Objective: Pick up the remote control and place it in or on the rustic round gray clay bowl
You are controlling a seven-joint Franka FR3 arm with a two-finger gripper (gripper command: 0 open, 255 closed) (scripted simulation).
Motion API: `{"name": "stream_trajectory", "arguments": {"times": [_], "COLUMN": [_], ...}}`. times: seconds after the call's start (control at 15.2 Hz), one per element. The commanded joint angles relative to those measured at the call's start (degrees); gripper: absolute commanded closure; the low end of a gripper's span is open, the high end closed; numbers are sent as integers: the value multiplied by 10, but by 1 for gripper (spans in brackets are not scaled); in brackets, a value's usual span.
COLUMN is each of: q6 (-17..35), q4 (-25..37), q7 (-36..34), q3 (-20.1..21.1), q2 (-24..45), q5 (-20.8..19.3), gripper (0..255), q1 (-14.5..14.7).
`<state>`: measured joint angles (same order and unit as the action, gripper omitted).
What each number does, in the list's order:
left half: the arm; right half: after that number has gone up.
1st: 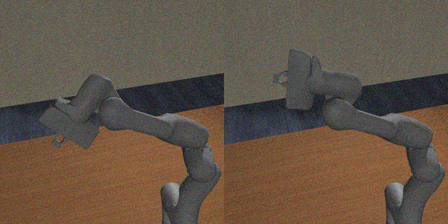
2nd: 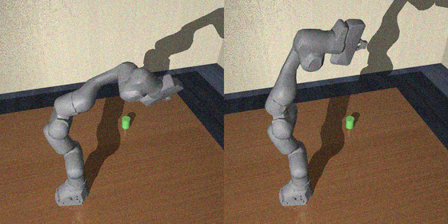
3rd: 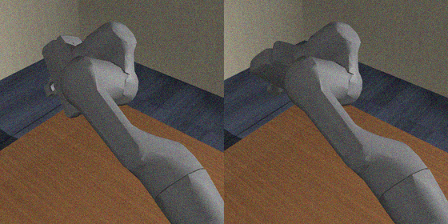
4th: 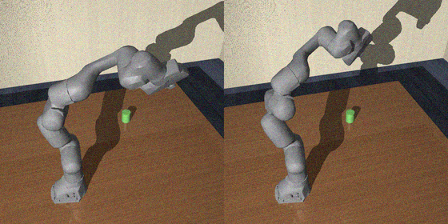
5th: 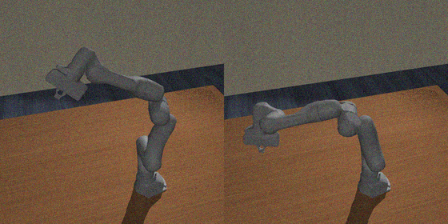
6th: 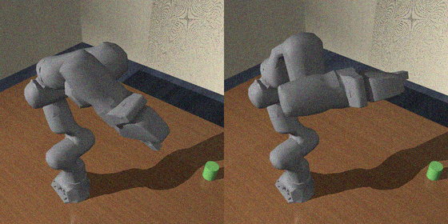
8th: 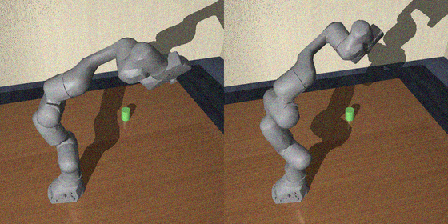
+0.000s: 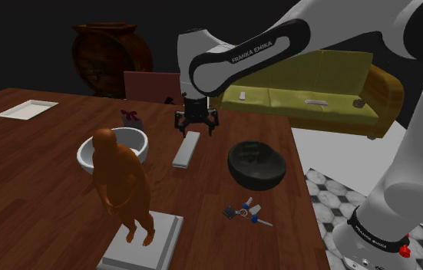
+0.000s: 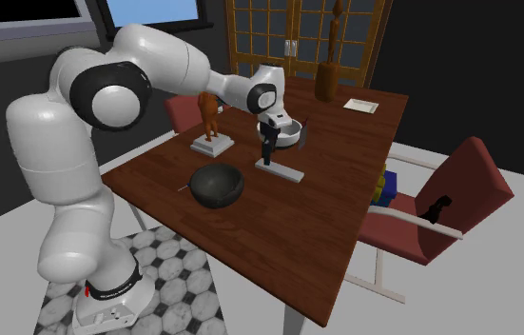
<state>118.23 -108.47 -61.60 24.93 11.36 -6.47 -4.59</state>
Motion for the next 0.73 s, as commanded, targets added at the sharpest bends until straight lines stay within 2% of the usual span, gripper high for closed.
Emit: {"name": "stream_trajectory", "arguments": {"times": [0.0, 0.2, 0.66], "q6": [4, -1, 43], "q4": [40, 107, 84], "q7": [-39, -84, -92], "q3": [-7, -21, -28], "q2": [50, 118, 141], "q5": [-22, -45, -57], "gripper": [0, 0, 0], "q1": [9, 28, 31]}}
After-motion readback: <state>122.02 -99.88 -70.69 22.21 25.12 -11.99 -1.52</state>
